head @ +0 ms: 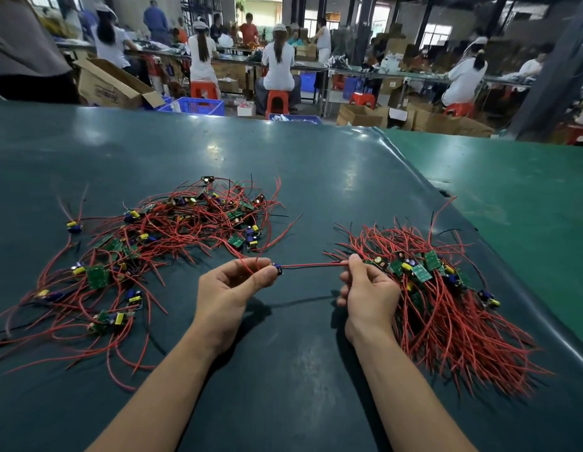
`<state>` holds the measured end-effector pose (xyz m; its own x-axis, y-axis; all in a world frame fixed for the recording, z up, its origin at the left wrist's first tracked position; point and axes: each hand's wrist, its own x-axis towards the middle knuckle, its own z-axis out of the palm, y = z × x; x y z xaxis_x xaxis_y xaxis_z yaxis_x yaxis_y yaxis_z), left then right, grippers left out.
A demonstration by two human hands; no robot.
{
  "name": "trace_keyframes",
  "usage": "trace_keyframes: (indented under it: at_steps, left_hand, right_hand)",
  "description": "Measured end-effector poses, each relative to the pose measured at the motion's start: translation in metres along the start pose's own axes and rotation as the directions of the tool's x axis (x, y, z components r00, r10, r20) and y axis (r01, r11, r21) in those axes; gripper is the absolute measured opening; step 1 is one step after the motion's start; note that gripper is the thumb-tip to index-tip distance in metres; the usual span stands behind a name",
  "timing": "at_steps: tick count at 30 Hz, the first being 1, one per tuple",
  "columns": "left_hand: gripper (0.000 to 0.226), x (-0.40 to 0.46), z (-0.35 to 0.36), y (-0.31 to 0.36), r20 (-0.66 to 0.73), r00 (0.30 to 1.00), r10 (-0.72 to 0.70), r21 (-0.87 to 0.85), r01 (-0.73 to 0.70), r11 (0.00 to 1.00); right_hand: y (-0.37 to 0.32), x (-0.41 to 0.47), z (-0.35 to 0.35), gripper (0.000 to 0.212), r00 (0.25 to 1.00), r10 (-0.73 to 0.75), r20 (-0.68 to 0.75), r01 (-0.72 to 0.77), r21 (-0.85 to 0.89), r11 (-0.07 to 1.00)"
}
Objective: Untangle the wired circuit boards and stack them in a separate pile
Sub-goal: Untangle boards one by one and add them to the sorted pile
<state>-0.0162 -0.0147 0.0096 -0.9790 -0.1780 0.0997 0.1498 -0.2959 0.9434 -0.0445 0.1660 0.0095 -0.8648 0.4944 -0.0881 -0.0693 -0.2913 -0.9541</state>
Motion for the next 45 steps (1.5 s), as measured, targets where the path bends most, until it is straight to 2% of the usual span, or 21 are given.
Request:
trace_keyframes:
  at_steps: [3, 8, 12, 14, 19, 22, 26, 29, 32, 35, 37, 38, 40, 42, 43, 45]
  left_hand:
    - [0.025, -0.001, 0.002, 0.000, -0.062, 0.998, 0.032, 0.023, -0.031, 0.999]
    - [0.022, -0.001, 0.006, 0.000, -0.062, 0.996, 0.060, 0.057, -0.056, 0.997]
    - [0.024, -0.005, 0.006, 0.001, 0.034, 0.995, 0.090, 0.118, -0.094, 0.989]
    - [0.026, -0.007, 0.008, 0.001, 0.100, 0.991, 0.089, 0.163, -0.104, 0.981]
    - [0.023, -0.008, 0.007, 0.002, 0.145, 0.986, 0.077, 0.207, -0.106, 0.973]
    - [0.016, -0.006, 0.009, -0.001, 0.119, 0.990, 0.077, 0.228, -0.102, 0.968]
    - [0.013, -0.004, 0.009, -0.002, 0.056, 0.996, 0.072, 0.185, -0.081, 0.979]
    - [0.014, -0.002, 0.007, -0.001, 0.019, 0.998, 0.063, 0.144, -0.066, 0.987]
    - [0.018, -0.001, 0.006, -0.001, -0.019, 0.998, 0.059, 0.047, -0.058, 0.997]
    - [0.014, 0.000, 0.007, -0.004, -0.048, 0.995, 0.086, 0.035, -0.085, 0.996]
    - [0.005, 0.006, 0.003, -0.005, -0.151, 0.982, 0.112, 0.003, -0.113, 0.994]
    - [0.009, 0.009, 0.001, -0.005, -0.219, 0.970, 0.107, -0.051, -0.121, 0.991]
    - [0.007, 0.014, -0.002, -0.004, -0.264, 0.962, 0.077, -0.183, -0.128, 0.975]
    - [0.007, 0.013, -0.001, -0.003, -0.232, 0.969, 0.085, -0.199, -0.133, 0.971]
    - [0.013, 0.012, 0.001, -0.005, -0.217, 0.972, 0.091, -0.176, -0.130, 0.976]
    - [0.020, 0.010, 0.001, -0.005, -0.259, 0.950, 0.177, 0.042, -0.172, 0.984]
  right_hand:
    - [-0.002, -0.002, -0.003, 0.029, 0.999, 0.023, 0.047, -0.024, 0.034, 0.999]
    - [-0.006, -0.014, -0.003, 0.033, 0.954, 0.055, 0.296, -0.015, -0.135, 0.991]
    - [-0.006, -0.029, 0.002, 0.023, 0.862, 0.131, 0.490, -0.075, -0.133, 0.988]
    - [-0.005, -0.034, 0.006, 0.018, 0.850, 0.147, 0.506, -0.114, -0.095, 0.989]
    - [-0.004, -0.032, 0.007, 0.021, 0.866, 0.178, 0.467, -0.171, -0.059, 0.984]
    - [-0.002, -0.030, 0.008, 0.026, 0.898, 0.115, 0.424, -0.105, -0.047, 0.993]
    - [-0.007, -0.016, 0.006, 0.025, 0.974, -0.031, 0.225, 0.012, 0.082, 0.997]
    - [-0.011, -0.007, 0.001, 0.024, 0.995, -0.043, 0.093, 0.027, 0.172, 0.985]
    - [-0.012, -0.005, -0.002, 0.025, 0.997, -0.072, 0.012, 0.068, 0.195, 0.978]
    - [-0.012, -0.010, 0.000, 0.025, 0.988, -0.146, -0.049, 0.153, 0.184, 0.971]
    - [-0.016, -0.006, -0.002, 0.023, 0.971, -0.176, -0.160, 0.210, 0.235, 0.949]
    - [-0.019, -0.002, -0.005, 0.023, 0.963, -0.177, -0.202, 0.228, 0.261, 0.938]
    - [-0.019, 0.001, -0.007, 0.022, 0.952, -0.233, -0.196, 0.268, 0.177, 0.947]
    - [-0.011, -0.011, -0.003, 0.018, 0.908, -0.410, -0.083, 0.409, -0.031, 0.912]
    - [-0.007, -0.020, 0.000, 0.015, 0.849, -0.528, 0.004, 0.524, -0.127, 0.842]
    - [-0.001, -0.033, 0.007, 0.011, 0.657, -0.722, 0.216, 0.753, -0.237, 0.614]
